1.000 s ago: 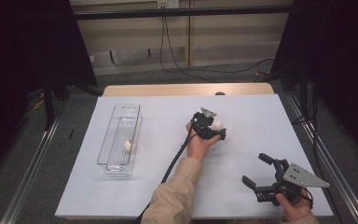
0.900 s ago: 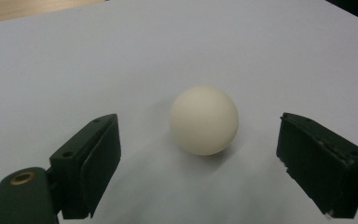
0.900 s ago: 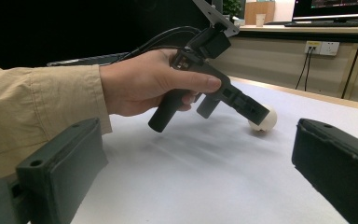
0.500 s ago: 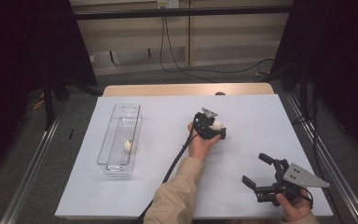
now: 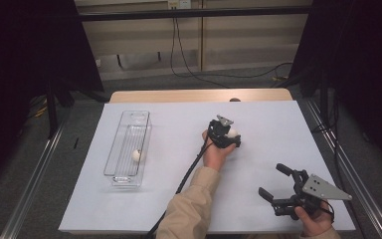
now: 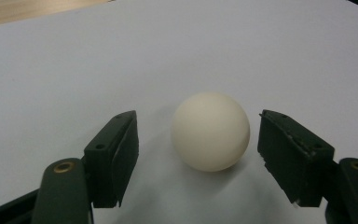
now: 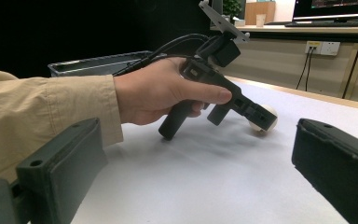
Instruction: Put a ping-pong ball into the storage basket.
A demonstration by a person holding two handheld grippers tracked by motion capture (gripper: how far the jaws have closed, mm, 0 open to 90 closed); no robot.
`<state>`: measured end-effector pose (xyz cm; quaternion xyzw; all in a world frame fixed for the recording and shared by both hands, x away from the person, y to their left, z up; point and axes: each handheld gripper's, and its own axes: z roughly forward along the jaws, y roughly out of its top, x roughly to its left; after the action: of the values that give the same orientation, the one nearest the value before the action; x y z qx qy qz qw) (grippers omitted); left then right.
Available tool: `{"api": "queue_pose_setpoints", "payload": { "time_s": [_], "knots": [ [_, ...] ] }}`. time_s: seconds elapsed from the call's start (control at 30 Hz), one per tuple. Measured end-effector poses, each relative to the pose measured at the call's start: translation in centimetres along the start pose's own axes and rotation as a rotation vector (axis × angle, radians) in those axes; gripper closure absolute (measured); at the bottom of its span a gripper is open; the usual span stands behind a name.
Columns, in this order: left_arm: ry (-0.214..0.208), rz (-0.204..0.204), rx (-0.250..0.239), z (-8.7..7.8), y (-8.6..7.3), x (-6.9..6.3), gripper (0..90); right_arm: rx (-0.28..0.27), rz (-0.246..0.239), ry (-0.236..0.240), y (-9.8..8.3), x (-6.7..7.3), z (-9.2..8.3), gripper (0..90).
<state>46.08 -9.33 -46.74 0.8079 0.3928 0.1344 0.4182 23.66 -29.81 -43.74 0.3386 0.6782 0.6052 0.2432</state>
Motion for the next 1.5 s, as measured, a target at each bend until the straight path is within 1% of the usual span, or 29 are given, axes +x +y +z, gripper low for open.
{"api": "queue_pose_setpoints", "payload": {
  "time_s": [0.1,0.17,0.23,0.3,0.4,0.5,0.53,0.57,0.6,0.67,0.73,0.83,0.9,0.93,0.97,1.0,1.03,1.07,1.1,1.13,1.2,1.23,1.33,1.5],
  "knots": [
    [-0.004,0.003,-0.002,0.2,0.1,-0.1,31.4,-0.001,0.002,-0.001,0.0,0.0,0.0,1.7],
    [-0.002,0.002,0.007,0.3,0.1,-0.1,33.3,-0.004,0.000,-0.001,0.0,-0.1,0.0,1.7],
    [0.000,0.006,0.002,0.4,0.2,0.0,35.4,-0.003,0.001,0.000,0.0,0.0,0.0,1.7],
    [-0.001,0.005,0.016,0.5,0.2,0.0,36.9,-0.001,0.000,0.001,0.0,0.0,0.0,1.7],
    [-0.007,0.001,0.021,0.6,0.3,0.0,42.0,-0.002,-0.001,0.001,0.0,-0.1,0.0,1.7],
    [-0.011,0.014,0.021,0.5,0.3,0.0,50.9,-0.004,0.000,-0.001,0.0,-0.1,0.0,1.7],
    [-0.006,0.018,0.027,0.4,0.3,0.0,51.1,-0.003,0.000,-0.001,0.0,-0.1,0.0,1.7],
    [-0.007,0.011,0.027,0.4,0.3,0.0,51.1,-0.003,0.001,-0.001,0.0,-0.1,0.0,1.7],
    [-0.015,0.010,0.028,0.3,0.3,0.1,51.1,-0.003,0.001,-0.001,0.0,-0.1,0.0,1.7],
    [-0.018,0.012,0.029,0.0,0.5,0.1,51.1,-0.002,0.000,-0.002,0.0,-0.1,0.0,1.7],
    [-0.029,0.011,0.024,-0.3,0.6,0.2,51.1,-0.003,-0.001,-0.001,0.0,-0.1,0.0,1.7],
    [-0.052,0.013,0.029,-0.7,0.6,0.3,51.2,-0.002,-0.001,-0.002,0.0,-0.1,0.0,1.7],
    [-0.064,-0.005,0.025,-0.9,0.5,0.3,51.2,-0.003,-0.002,-0.002,0.0,-0.1,0.0,1.7],
    [-0.068,0.001,0.031,-1.1,0.5,0.4,51.2,-0.002,-0.002,-0.002,0.0,-0.1,0.0,1.7],
    [-0.072,-0.003,0.034,-1.2,0.5,0.4,51.2,-0.002,-0.002,-0.003,0.0,-0.1,0.0,1.7],
    [-0.073,0.007,0.043,-1.4,0.5,0.5,51.2,-0.001,-0.003,-0.002,0.0,-0.1,0.0,1.7],
    [-0.074,0.002,0.042,-1.5,0.4,0.5,51.2,0.000,-0.001,-0.003,0.0,-0.1,0.0,1.7],
    [-0.076,0.006,0.042,-1.6,0.4,0.6,51.2,0.000,-0.003,-0.003,0.0,-0.1,0.0,1.7],
    [-0.078,-0.001,0.041,-1.7,0.4,0.6,51.2,0.001,-0.003,-0.003,0.0,-0.1,0.0,1.7],
    [-0.082,0.007,0.045,-1.9,0.5,0.7,51.2,0.001,-0.001,-0.002,0.0,0.0,0.0,1.7],
    [-0.088,0.002,0.044,-2.1,0.4,0.8,51.2,0.001,-0.001,-0.003,0.0,0.0,0.0,1.7],
    [-0.093,0.003,0.050,-2.3,0.4,0.8,51.2,0.001,-0.001,-0.004,0.0,0.0,0.0,1.7],
    [-0.107,0.014,0.061,-2.6,0.4,0.9,51.2,0.002,-0.001,-0.003,0.0,0.0,0.0,1.7],
    [-0.120,0.017,0.066,-3.1,0.3,1.1,51.2,0.003,-0.003,-0.004,0.0,0.0,0.1,1.7]
  ]
}}
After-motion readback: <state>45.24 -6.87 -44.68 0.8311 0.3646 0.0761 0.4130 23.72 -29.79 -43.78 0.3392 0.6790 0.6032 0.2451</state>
